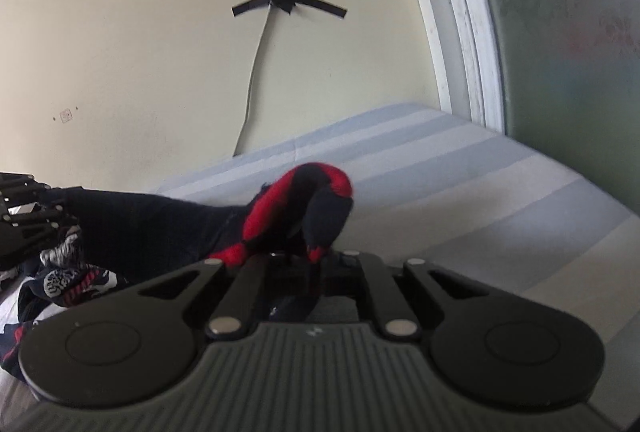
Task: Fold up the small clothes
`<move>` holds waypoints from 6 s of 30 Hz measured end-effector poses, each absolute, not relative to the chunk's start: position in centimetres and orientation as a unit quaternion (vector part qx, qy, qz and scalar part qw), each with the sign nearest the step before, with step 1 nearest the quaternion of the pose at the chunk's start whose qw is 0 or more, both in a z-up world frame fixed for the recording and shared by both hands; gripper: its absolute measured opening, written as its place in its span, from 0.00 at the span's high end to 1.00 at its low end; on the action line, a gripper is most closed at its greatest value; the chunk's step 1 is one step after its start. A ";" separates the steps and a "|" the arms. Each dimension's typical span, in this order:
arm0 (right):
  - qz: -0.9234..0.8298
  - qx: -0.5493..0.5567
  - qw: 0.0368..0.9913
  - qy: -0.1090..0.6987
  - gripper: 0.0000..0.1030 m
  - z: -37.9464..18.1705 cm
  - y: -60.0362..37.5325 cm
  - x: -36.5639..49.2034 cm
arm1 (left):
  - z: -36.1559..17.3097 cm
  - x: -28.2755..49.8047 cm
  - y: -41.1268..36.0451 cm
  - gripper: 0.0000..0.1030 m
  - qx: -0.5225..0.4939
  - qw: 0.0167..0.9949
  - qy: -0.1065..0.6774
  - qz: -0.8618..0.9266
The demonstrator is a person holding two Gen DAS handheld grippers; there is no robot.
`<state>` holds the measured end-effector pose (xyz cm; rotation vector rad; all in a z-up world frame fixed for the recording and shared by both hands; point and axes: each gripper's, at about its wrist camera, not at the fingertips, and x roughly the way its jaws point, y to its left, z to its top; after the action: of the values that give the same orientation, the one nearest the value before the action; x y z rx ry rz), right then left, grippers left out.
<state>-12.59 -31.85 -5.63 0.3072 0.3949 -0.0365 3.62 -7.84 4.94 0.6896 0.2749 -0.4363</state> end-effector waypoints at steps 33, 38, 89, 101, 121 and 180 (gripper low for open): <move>-0.024 -0.138 0.971 -0.192 0.93 25.1 -26.3 -21.0 | 31.6 -8.3 1.1 0.91 0.083 0.984 -0.133 -0.080; -0.039 -0.133 0.987 -0.086 0.93 21.1 -28.1 -11.8 | 25.0 2.9 -5.0 0.87 0.134 0.990 -0.035 -0.040; 0.146 -0.029 0.911 0.383 0.72 -5.4 -21.9 15.7 | -2.6 3.7 5.4 0.60 0.172 0.917 0.359 -0.026; 0.072 0.026 0.934 0.350 0.70 -4.4 -19.6 30.2 | -2.4 3.1 5.5 0.51 0.158 0.920 0.358 -0.007; 0.165 0.037 0.921 0.350 0.61 -4.7 -10.6 28.9 | -3.0 2.1 6.0 0.98 0.157 0.919 0.361 -0.016; 0.052 0.033 0.956 0.287 0.88 -2.7 -33.0 -18.1 | 0.1 -14.3 0.6 0.94 0.045 0.870 0.424 -0.249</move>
<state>-18.13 -32.96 -2.66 0.0668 0.5818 0.1054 -14.34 0.57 0.13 0.0934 0.8862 -0.5201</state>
